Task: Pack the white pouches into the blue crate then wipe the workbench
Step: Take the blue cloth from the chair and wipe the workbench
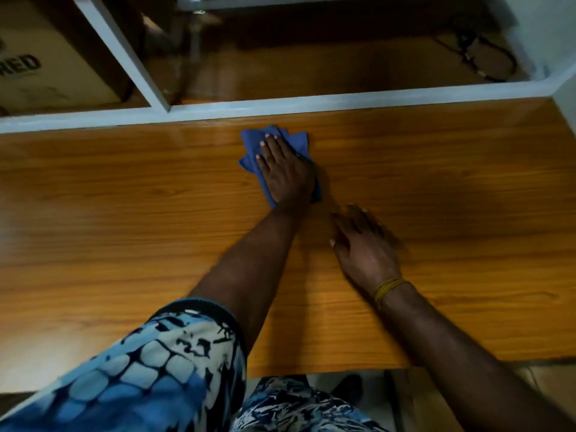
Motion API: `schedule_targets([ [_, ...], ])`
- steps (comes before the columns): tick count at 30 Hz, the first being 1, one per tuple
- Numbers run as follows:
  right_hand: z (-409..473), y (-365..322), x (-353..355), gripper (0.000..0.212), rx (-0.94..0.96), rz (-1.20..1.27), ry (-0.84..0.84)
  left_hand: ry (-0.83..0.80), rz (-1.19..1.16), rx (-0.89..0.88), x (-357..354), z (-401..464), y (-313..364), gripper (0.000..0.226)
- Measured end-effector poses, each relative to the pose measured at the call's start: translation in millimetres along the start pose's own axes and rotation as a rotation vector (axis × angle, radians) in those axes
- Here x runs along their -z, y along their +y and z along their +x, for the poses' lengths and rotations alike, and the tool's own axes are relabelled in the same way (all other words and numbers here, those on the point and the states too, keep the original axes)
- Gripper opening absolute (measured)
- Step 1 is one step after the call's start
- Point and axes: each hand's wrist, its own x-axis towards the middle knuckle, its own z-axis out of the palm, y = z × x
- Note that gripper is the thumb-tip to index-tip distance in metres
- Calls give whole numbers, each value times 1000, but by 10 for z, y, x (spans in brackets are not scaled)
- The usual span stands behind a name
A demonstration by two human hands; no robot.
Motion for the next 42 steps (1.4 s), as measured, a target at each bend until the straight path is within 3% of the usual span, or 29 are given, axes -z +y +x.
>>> schedule_targets([
  [7, 86, 10, 15, 59, -17, 35, -22, -146, 51, -325, -42, 577, 93, 62],
  [14, 75, 45, 19, 57, 7, 29, -25, -313, 132, -1000, 49, 605, -96, 62],
  [18, -101, 74, 38, 58, 2, 22, -17, -345, 163, -1168, 96, 267, -152, 60],
  [28, -768, 255, 4, 55, 22, 36, 32, -330, 131, -1149, 206, -859, -363, 62],
  [37, -1278, 502, -99, 49, -43, 55, 9, -319, 25, -968, 291, -1956, -534, 65],
  [42, -1410, 621, -135, 48, -6, 213, 30, -372, -124, -865, 284, -2595, -350, 65],
])
